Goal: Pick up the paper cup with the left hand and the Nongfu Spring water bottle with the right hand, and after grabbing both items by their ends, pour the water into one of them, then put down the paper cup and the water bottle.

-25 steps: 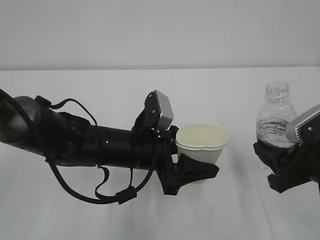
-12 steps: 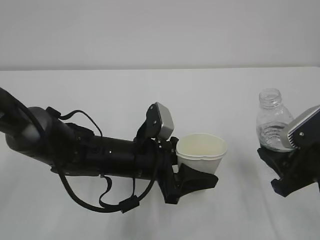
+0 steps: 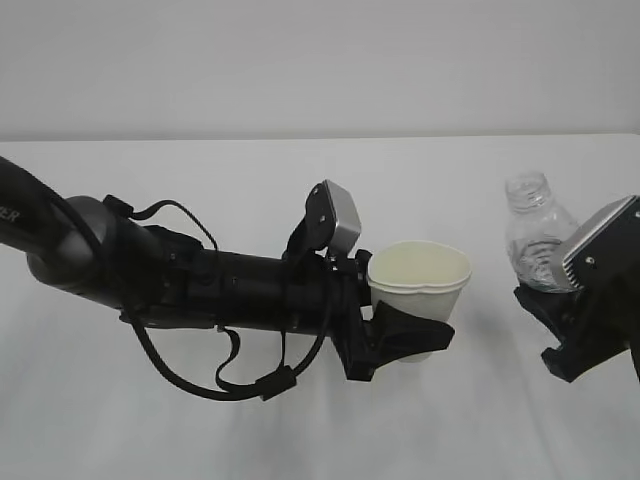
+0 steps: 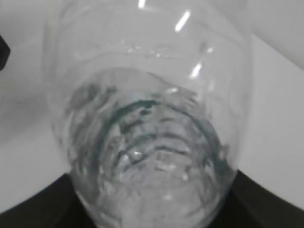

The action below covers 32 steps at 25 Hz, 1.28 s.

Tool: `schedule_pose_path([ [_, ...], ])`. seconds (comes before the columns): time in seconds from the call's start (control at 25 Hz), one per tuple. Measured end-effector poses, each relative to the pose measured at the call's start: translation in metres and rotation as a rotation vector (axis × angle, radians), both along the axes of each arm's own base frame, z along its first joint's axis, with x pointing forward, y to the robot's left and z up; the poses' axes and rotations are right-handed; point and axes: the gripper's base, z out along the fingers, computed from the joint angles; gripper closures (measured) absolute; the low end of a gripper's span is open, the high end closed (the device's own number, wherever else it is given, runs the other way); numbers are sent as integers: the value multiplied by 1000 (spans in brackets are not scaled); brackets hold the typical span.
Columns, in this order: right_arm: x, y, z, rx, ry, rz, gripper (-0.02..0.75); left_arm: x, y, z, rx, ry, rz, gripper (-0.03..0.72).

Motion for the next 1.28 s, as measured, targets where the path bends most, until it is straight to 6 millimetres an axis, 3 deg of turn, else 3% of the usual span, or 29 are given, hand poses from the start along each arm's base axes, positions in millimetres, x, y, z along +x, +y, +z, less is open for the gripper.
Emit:
schedule_pose_path([
  [0.48, 19, 1, 15, -108, -39, 39, 291, 2, -2, 2, 5, -3, -12, 232],
  [1.28, 19, 0, 14, -283, -67, 145, 291, 1, -2, 2, 16, -9, -29, 232],
])
